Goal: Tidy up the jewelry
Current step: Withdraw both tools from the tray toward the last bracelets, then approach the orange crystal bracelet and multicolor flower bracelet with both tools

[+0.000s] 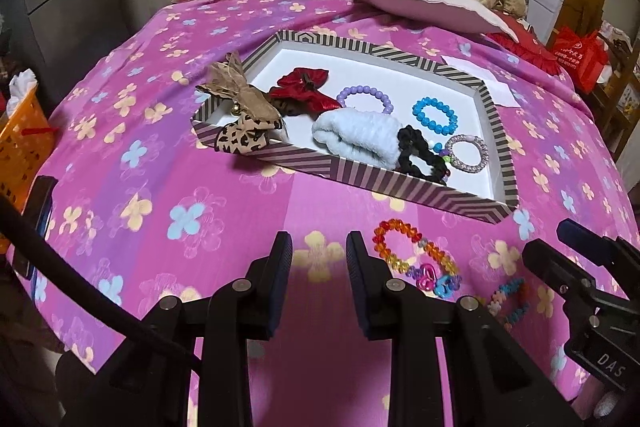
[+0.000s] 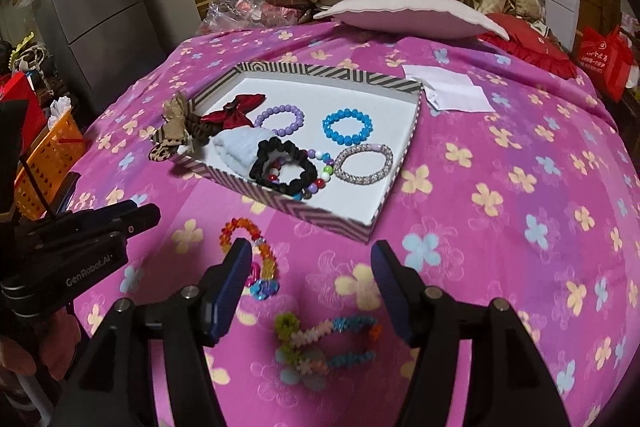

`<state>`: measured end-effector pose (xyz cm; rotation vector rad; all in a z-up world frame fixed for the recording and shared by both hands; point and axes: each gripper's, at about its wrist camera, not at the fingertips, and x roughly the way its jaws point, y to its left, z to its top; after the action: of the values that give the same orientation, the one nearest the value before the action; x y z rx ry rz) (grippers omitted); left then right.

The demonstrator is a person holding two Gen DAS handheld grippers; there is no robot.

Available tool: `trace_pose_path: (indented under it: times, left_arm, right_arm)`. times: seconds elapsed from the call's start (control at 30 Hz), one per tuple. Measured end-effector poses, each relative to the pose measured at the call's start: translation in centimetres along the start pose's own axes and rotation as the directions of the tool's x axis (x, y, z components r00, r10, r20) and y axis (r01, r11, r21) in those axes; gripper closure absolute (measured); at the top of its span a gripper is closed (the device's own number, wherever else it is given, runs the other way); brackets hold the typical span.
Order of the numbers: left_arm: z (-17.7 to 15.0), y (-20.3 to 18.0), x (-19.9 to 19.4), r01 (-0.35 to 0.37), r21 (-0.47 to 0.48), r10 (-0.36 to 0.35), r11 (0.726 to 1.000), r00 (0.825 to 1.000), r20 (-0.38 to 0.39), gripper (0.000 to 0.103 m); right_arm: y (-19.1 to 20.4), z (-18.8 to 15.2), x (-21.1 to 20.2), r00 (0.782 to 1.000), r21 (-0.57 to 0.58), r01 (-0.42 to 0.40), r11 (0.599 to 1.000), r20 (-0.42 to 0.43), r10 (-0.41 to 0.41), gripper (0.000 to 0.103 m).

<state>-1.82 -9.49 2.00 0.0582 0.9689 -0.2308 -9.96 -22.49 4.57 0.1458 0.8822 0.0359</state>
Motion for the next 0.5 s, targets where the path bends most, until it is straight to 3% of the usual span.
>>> trace_pose_path:
  times: [0.5]
  left_arm:
    - [-1.9, -0.5, -1.8, 0.010, 0.009, -0.010, 1.000, 1.000, 0.017, 0.054]
  right_arm:
    - [0.9, -2.5, -2.1, 0.999, -0.021, 0.020, 1.000, 0.025, -0.019, 0.038]
